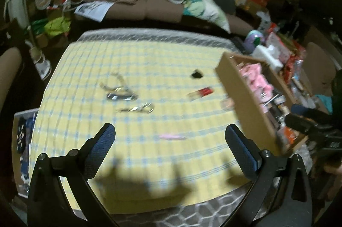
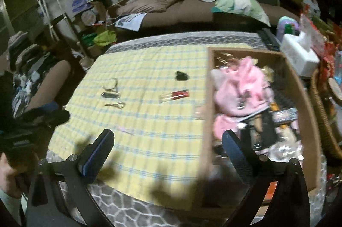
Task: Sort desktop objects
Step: 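Move both open tools back over the bed, then grasp pink tweezers with left tool while right tool grasps small silver scissors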
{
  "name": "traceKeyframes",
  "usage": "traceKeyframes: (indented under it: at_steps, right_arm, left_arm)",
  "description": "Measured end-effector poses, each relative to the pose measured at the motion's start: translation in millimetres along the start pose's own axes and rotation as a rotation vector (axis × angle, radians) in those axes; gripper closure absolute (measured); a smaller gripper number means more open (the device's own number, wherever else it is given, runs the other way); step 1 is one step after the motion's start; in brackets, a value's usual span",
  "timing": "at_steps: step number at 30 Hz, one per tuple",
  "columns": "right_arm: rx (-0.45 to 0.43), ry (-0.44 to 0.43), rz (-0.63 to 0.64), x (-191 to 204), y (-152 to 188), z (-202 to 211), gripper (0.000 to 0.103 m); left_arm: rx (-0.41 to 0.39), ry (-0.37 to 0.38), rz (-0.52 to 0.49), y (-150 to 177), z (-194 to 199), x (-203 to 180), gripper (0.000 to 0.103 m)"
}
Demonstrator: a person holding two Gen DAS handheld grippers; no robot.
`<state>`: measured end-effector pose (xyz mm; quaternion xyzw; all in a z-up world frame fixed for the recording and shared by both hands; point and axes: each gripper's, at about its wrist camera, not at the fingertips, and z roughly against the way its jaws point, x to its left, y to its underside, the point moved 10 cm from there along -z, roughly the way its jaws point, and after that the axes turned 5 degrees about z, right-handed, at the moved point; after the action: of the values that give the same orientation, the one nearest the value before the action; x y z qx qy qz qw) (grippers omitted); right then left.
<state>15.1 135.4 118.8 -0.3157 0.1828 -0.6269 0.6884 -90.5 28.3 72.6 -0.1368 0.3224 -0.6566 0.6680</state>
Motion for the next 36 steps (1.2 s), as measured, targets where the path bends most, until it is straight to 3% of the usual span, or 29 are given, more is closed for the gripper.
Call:
traceKeyframes:
  at_steps: [4,10,14,21,27,29,31,36]
  right_arm:
    - [-0.008,-0.030,-0.017,20,2,-18,0.000]
    - [-0.079,-0.057,-0.071,36,-11,-35,0.000]
    - [-0.112,-0.059,-0.082,41,-20,-46,0.000]
    - [-0.096,-0.066,-0.082,38,-24,-73,0.000]
    - [-0.058,-0.068,-0.104,23,-14,-86,0.000]
    - [-0.051,-0.065,-0.115,18,-11,-87,0.000]
    - [-0.048,-0.067,-0.123,15,-9,-87,0.000]
    - [-0.028,-0.068,-0.132,13,-3,-89,0.000]
  left_arm:
    - [0.039,-0.030,-0.004,19,-23,19,0.000]
    - [0.085,-0.062,-0.097,44,-68,11,0.000]
    - [0.097,-0.059,-0.123,54,-98,0,0.000]
    - [0.082,-0.030,-0.126,56,-134,-13,0.001]
    - [0.071,-0.059,-0.162,56,-151,-16,0.022]
    - [0.055,-0.052,-0.164,54,-151,-18,0.037]
    - [0.044,-0.053,-0.174,52,-150,-19,0.046]
    - [0.049,-0.002,-0.149,53,-143,-16,0.048]
